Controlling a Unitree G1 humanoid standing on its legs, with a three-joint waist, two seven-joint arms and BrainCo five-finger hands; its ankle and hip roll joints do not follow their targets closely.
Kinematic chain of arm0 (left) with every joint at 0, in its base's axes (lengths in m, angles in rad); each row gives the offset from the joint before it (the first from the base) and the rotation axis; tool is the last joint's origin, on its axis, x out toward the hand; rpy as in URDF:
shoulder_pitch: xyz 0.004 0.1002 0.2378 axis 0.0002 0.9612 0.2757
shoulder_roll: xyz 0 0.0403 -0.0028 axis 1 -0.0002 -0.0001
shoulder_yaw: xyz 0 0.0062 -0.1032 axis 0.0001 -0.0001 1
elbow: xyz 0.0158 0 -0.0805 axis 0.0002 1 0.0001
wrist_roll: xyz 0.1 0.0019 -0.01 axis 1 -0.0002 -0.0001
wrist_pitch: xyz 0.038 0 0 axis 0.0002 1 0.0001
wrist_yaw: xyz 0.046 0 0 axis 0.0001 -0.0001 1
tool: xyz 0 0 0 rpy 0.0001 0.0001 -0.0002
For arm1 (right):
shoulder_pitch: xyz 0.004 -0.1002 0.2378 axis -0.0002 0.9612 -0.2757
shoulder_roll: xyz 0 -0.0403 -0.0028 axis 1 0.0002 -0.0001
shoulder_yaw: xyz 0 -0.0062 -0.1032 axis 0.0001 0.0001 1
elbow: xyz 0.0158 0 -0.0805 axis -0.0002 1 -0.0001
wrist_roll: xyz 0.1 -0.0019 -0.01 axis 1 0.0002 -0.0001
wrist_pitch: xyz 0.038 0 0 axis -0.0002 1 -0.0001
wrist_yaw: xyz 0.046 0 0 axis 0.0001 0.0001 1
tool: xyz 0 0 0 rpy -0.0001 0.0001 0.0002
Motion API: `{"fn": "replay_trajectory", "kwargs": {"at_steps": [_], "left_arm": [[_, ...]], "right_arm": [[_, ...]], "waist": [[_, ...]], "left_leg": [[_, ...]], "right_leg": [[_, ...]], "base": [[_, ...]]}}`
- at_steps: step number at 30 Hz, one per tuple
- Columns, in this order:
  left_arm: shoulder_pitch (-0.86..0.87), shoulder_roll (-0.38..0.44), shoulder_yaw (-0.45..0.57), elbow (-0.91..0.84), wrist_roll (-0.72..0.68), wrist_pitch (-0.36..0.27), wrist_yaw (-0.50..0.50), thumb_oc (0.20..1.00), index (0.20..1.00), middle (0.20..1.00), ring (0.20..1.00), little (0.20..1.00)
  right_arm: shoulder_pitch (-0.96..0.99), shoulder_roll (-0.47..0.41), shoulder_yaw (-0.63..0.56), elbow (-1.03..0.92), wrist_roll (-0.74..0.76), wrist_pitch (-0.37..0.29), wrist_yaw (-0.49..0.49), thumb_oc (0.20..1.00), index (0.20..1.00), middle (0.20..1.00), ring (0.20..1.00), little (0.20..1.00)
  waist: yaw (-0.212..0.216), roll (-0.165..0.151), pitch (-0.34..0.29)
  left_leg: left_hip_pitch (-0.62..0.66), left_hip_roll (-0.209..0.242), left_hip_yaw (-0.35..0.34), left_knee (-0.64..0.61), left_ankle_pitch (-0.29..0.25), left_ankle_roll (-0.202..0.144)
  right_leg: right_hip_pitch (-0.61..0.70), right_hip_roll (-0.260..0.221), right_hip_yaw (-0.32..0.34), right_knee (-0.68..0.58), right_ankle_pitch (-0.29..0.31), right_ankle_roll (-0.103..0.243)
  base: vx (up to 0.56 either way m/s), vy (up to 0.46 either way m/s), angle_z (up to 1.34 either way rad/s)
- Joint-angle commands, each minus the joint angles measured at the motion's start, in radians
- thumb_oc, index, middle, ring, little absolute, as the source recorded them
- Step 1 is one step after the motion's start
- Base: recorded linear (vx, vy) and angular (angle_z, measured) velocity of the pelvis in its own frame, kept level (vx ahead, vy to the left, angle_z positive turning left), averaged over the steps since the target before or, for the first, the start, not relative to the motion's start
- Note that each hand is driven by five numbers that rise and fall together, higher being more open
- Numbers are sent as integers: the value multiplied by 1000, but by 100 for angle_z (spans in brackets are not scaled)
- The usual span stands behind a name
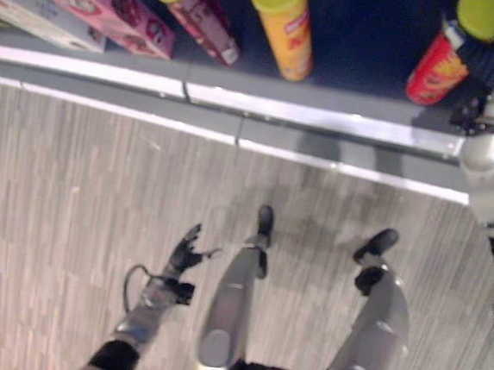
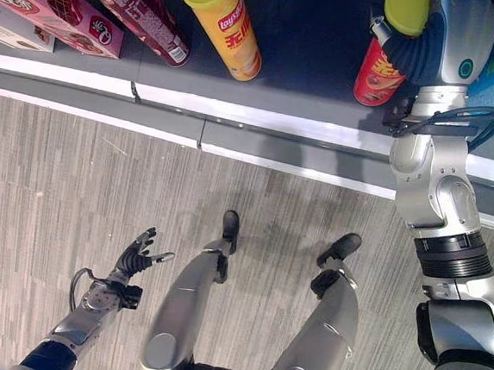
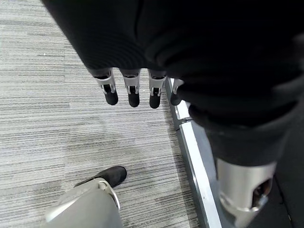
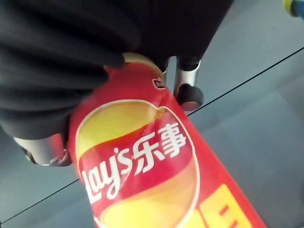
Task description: Put the goods on the table back onto the shelves and tidy them up.
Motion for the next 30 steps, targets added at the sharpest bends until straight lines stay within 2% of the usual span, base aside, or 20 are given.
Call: {"fn": "replay_trajectory", "kwargs": {"at_steps": [1, 2, 12, 22, 24, 25, 30], "left_arm": [[47, 25, -67, -39, -39, -16, 20, 1000, 1000, 1000, 1000, 1000], [46, 24, -68, -39, -40, -15, 20, 1000, 1000, 1000, 1000, 1000], [45, 26, -68, -43, -52, -12, 23, 1000, 1000, 1000, 1000, 1000], [51, 30, -68, -42, -67, -7, 25, 1000, 1000, 1000, 1000, 1000], [-6, -2, -74, 116, -58, 13, 20, 1000, 1000, 1000, 1000, 1000], [-13, -19, -81, 148, -53, 2, 27, 1000, 1000, 1000, 1000, 1000], [-5, -36, -97, 195, -66, 0, 17, 1000, 1000, 1000, 1000, 1000]], "right_arm": [[-24, -26, -28, -25, 28, 1, -32, 953, 953, 953, 953, 953], [-23, -25, -27, -25, 29, 2, -32, 1000, 1000, 1000, 1000, 1000], [-27, -10, -25, -8, 63, 5, -32, 1000, 1000, 1000, 1000, 1000], [-11, 16, -33, 5, 161, -11, -25, 1000, 1000, 1000, 1000, 1000], [-24, 59, -15, 4, 196, -19, -10, 1000, 1000, 1000, 1000, 1000], [-29, 66, -13, 12, 212, -16, -17, 1000, 1000, 1000, 1000, 1000], [-8, 70, -18, 32, 261, -26, -19, 1000, 1000, 1000, 1000, 1000]], "waist": [[4, 32, -30], [4, 31, -30], [0, 28, -30], [-4, 23, -30], [-12, 12, -30], [-11, 13, -30], [-11, 15, -30]], "left_leg": [[-12, 42, 0, -117, -14, -42], [-12, 41, -2, -117, -14, -42], [-13, 43, -2, -122, -11, -44], [-17, 45, -2, -125, -7, -47], [-15, 47, 0, -124, -7, -48], [-17, 46, 0, -124, -6, -47], [-18, 46, 1, -130, -2, -47]], "right_leg": [[-36, -81, 124, 69, -24, 155], [-36, -82, 123, 67, -23, 155], [-34, -78, 124, 61, -20, 154], [-40, -74, 124, 58, -17, 152], [-41, -73, 127, 58, -16, 151], [-43, -74, 128, 58, -15, 151], [-46, -73, 128, 60, -13, 151]], "base": [[0, 0, 0], [0, 0, 0], [0, 0, 0], [0, 0, 0], [0, 0, 0], [0, 0, 0], [0, 0, 0]]}}
